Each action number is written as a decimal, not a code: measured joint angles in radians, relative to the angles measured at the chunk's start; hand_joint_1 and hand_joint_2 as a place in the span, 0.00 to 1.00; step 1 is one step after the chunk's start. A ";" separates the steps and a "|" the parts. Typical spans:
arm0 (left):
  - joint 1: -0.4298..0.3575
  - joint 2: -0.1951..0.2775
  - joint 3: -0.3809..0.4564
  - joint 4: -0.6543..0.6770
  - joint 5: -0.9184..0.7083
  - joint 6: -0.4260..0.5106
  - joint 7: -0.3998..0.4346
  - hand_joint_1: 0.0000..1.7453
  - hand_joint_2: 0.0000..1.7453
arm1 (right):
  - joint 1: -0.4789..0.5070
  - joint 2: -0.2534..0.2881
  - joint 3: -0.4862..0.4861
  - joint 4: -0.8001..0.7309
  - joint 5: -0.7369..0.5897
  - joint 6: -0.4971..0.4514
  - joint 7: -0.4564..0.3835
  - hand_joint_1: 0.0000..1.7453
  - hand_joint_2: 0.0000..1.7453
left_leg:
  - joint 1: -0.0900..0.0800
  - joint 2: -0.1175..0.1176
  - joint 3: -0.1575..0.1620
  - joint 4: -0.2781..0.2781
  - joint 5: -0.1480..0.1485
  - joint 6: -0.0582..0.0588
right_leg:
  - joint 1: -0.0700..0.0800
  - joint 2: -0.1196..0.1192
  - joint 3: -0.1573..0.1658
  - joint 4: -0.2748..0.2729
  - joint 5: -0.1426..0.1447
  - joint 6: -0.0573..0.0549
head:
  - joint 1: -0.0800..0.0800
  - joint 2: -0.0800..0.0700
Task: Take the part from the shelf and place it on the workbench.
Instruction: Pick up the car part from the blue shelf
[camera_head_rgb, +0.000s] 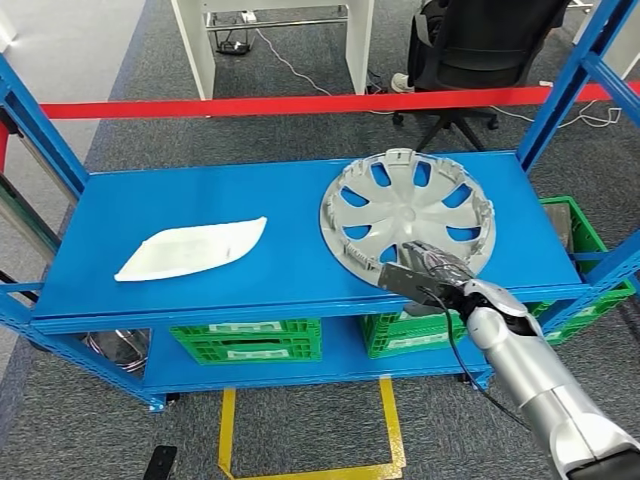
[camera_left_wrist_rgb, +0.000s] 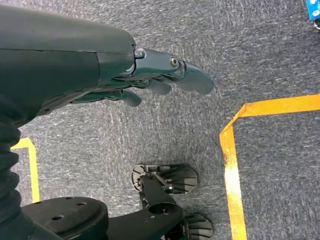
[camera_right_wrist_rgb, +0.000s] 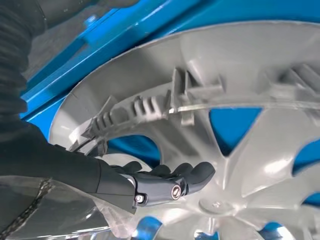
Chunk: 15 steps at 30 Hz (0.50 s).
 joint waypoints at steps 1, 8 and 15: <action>0.000 0.000 0.000 0.000 -0.001 -0.002 0.000 0.00 1.00 | -0.002 -0.006 0.001 0.004 -0.037 0.016 -0.014 0.00 1.00 | 0.000 0.000 0.000 0.000 0.000 0.000 | 0.000 0.000 0.000 0.000 0.000 0.000 | 0.000 0.000; -0.001 0.001 0.000 0.000 -0.002 -0.007 0.000 0.00 1.00 | -0.024 -0.045 0.035 0.015 -0.158 0.050 -0.023 0.00 1.00 | 0.000 0.000 0.000 0.001 0.000 0.000 | 0.000 0.000 0.001 0.000 0.000 0.000 | 0.000 0.000; -0.003 0.001 0.000 0.002 -0.005 -0.005 0.000 0.00 1.00 | -0.040 -0.059 0.064 0.038 -0.175 0.042 -0.019 0.83 1.00 | 0.000 0.000 0.000 0.002 0.000 0.001 | 0.000 0.000 0.002 0.000 0.001 0.001 | 0.000 0.000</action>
